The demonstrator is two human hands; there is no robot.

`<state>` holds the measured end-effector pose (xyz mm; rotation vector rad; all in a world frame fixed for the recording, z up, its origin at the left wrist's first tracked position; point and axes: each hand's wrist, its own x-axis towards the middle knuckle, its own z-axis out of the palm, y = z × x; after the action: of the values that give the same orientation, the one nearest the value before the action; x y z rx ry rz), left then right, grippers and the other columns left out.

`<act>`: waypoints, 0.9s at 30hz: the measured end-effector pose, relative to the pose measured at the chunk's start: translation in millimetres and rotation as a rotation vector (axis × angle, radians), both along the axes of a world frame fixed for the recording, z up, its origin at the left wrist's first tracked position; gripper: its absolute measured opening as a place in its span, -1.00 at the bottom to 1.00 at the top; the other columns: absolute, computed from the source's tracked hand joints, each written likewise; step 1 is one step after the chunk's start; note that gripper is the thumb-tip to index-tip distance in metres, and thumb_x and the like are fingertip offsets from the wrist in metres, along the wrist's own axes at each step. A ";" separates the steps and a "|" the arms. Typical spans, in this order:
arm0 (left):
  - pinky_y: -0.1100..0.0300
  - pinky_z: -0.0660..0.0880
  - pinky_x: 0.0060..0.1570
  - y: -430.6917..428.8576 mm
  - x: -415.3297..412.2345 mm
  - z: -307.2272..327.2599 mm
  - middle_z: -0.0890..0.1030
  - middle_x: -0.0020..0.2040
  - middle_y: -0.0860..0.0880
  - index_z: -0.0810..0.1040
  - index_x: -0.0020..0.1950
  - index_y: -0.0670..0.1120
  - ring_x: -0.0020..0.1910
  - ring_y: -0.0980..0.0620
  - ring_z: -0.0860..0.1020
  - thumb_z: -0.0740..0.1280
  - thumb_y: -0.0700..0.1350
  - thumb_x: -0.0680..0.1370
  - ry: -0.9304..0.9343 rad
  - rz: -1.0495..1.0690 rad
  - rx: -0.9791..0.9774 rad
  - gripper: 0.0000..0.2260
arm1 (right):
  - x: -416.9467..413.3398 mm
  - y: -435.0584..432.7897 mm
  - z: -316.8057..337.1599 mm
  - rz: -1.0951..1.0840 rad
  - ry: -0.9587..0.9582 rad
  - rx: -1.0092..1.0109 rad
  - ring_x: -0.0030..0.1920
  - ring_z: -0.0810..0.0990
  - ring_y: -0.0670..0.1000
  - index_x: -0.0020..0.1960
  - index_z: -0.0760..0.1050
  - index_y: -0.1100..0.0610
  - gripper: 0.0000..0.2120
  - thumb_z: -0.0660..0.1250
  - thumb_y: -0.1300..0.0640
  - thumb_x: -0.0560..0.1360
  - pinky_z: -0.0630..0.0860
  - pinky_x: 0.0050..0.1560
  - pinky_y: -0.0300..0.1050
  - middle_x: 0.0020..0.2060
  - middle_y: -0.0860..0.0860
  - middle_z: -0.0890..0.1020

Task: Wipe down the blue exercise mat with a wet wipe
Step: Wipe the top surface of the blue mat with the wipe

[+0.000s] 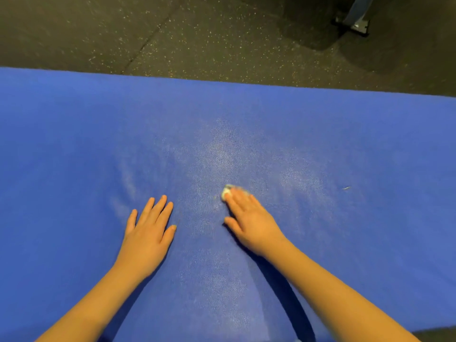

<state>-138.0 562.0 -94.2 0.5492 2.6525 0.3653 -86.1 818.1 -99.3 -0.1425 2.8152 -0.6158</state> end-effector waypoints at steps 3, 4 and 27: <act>0.07 -0.26 0.47 -7.3 11.0 4.6 -0.14 0.49 0.21 0.06 0.57 0.02 0.47 0.21 -0.22 -0.23 0.28 0.47 -0.026 0.006 -0.008 -0.29 | 7.7 -1.6 0.5 -0.155 -0.018 0.030 0.56 -0.06 0.03 0.57 0.02 0.13 -0.23 -0.20 -0.28 0.48 -0.21 0.53 -0.11 0.56 0.03 -0.02; 0.08 -0.27 0.46 -8.8 12.1 5.6 -0.15 0.49 0.21 0.05 0.58 0.03 0.47 0.23 -0.23 -0.23 0.29 0.47 -0.032 0.003 -0.011 -0.28 | 13.2 -7.4 3.0 -0.130 -0.033 0.005 0.56 -0.11 0.02 0.57 -0.01 0.12 -0.21 -0.21 -0.32 0.49 -0.27 0.50 -0.16 0.56 0.02 -0.07; 0.06 -0.23 0.48 -20.0 50.7 23.2 -0.04 0.58 0.09 0.05 0.58 0.01 0.55 0.09 -0.14 0.02 0.06 0.67 -0.036 0.034 -0.016 -0.52 | 81.8 -15.4 33.6 0.159 -0.154 -0.059 0.56 -0.06 -0.02 0.57 0.03 0.03 -0.27 -0.23 -0.25 0.47 -0.06 0.53 -0.03 0.56 -0.06 0.00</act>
<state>-87.3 542.0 -71.0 0.4882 2.6310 0.3604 -4.2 802.7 -65.7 -0.3128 2.6084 -0.6445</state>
